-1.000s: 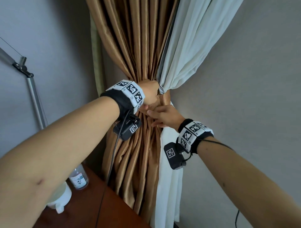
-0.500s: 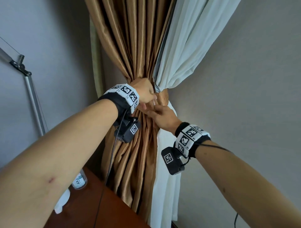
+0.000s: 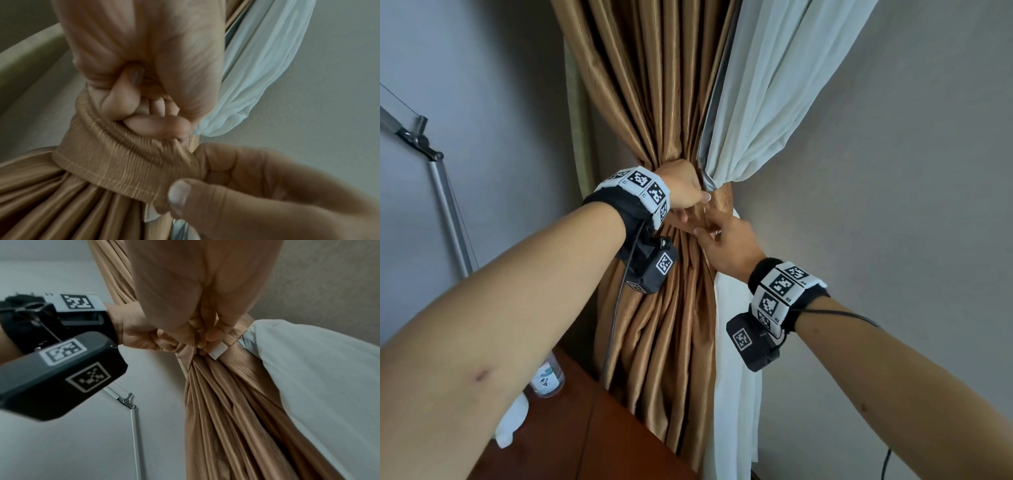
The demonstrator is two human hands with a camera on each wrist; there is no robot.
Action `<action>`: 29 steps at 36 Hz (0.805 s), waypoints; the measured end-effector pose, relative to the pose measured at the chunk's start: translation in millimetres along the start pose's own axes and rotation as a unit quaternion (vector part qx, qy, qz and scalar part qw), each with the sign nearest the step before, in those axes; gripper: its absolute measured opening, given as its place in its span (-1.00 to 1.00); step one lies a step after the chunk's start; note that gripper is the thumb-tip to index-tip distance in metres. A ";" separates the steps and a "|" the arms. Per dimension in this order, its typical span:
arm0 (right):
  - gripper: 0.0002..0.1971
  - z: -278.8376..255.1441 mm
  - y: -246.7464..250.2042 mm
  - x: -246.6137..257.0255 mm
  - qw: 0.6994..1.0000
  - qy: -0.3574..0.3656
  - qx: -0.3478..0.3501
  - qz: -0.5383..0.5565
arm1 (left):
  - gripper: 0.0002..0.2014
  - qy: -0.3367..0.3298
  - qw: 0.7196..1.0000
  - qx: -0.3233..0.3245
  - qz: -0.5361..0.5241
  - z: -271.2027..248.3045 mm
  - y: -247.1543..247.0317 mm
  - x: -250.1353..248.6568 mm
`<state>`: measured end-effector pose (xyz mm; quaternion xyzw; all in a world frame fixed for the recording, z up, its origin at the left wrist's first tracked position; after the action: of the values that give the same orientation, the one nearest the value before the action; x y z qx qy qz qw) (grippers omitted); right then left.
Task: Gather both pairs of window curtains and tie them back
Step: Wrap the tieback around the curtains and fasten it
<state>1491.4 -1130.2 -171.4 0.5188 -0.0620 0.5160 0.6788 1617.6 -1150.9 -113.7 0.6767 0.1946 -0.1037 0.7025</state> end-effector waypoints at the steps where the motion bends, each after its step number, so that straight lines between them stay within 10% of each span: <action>1: -0.86 0.1 -1.6 1.8 1.000 -0.003 0.006 0.012 | -0.70 -0.003 1.000 0.000 0.004 -0.6 0.3 0.8; 13: -0.80 12.5 -11.5 -14.6 0.955 -0.209 0.028 0.210 | -0.83 -0.042 0.998 0.040 0.011 -6.6 3.4 7.4; 29: -0.82 19.9 2.8 -37.3 0.912 -0.285 0.099 0.279 | -0.87 -0.069 0.997 -0.010 -0.020 -12.7 -11.6 4.9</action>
<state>1481.1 -1169.4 -183.6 0.6697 -0.3440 0.5182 0.4057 1615.5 -1138.4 -126.4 0.6566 0.1605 -0.1624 0.7188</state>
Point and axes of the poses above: each hand's wrist, its own z-axis towards the middle knuckle, its own y-axis out of the back of the hand, x = y × z, the point moved 4 cm from there along z, towards the middle knuckle, and after that the axes turned 6 degrees about z, right-handed, at the moved point
